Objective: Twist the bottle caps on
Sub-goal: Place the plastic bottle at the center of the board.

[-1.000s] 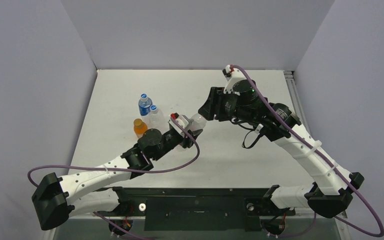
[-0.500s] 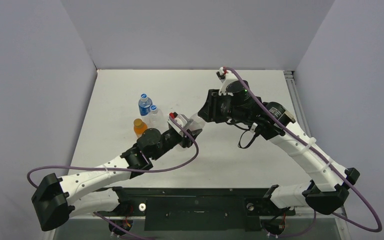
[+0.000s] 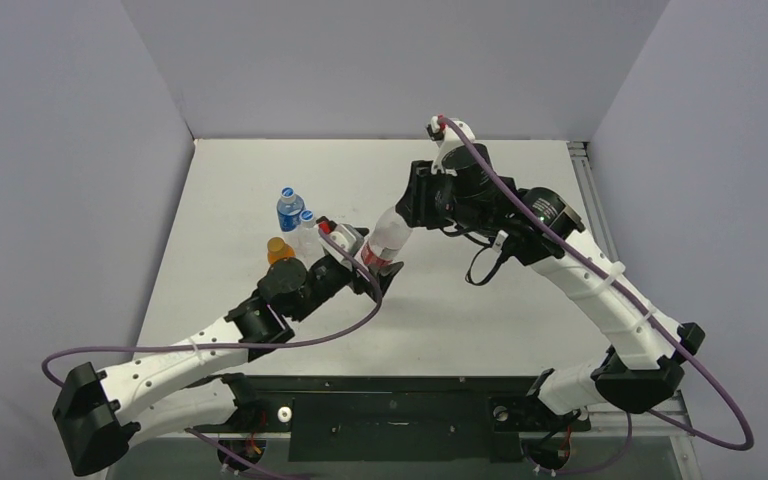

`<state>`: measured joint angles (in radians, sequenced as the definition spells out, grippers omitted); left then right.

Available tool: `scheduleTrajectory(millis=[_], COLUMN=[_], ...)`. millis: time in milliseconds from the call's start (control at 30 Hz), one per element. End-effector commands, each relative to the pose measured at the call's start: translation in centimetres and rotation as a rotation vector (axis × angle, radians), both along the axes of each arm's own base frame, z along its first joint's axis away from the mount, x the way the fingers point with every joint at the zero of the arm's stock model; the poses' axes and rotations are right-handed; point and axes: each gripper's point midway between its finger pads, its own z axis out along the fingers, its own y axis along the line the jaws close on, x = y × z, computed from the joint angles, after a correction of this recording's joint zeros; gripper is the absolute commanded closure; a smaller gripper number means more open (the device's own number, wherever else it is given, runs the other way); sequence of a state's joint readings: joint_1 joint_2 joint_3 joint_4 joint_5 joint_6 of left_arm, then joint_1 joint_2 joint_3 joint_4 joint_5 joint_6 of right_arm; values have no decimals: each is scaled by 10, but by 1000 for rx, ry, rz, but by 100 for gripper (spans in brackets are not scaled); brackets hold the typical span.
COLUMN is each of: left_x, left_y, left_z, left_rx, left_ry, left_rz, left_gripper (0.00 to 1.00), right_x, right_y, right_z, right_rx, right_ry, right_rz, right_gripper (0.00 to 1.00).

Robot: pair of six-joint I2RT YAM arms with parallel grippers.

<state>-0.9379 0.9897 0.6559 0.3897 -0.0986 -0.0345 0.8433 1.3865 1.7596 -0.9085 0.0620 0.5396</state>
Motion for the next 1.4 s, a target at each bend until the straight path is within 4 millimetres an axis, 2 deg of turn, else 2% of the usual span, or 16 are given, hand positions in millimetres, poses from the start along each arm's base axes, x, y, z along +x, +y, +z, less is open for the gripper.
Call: scheduleTrajectory(millis=[0, 200, 300, 333, 400, 433, 533, 733, 967, 1000, 1067, 1367], left_x=[-1, -9, -15, -17, -23, -25, -34, -56, -67, -67, -69, -71], left_y=[24, 66, 91, 96, 118, 125, 154, 188, 208, 209, 212, 215], left_z=[34, 68, 92, 94, 111, 112, 131, 159, 167, 167, 168, 169], left_rx=[-67, -102, -144, -147, -188, -189, -244, -309, -319, -313, -310, -290], left_ry=[1, 9, -4, 1, -9, -3, -23, -69, -86, -87, -92, -99], left_rz=[64, 164, 219, 233, 283, 299, 360, 383, 403, 407, 411, 414], left_gripper=[3, 3, 4, 4, 4, 4, 4, 3, 3, 3, 3, 4], right_x=[22, 54, 69, 76, 87, 91, 108, 134, 156, 158, 163, 170], right_y=[-5, 20, 31, 37, 47, 50, 66, 95, 128, 130, 137, 159], right_z=[15, 6, 4, 3, 0, -1, -8, -18, -47, -45, -59, -80], right_rx=[-58, -141, -165, -174, -182, -185, -193, -180, -181, -178, -190, -176], right_ry=[-91, -131, -159, -174, -188, -193, -217, -256, -263, -267, -254, -231], right_rz=[-55, -50, -59, -61, -64, -64, -62, -55, -21, -22, -12, 23], right_gripper=[100, 100, 100, 100, 100, 100, 100, 100, 100, 100, 100, 100])
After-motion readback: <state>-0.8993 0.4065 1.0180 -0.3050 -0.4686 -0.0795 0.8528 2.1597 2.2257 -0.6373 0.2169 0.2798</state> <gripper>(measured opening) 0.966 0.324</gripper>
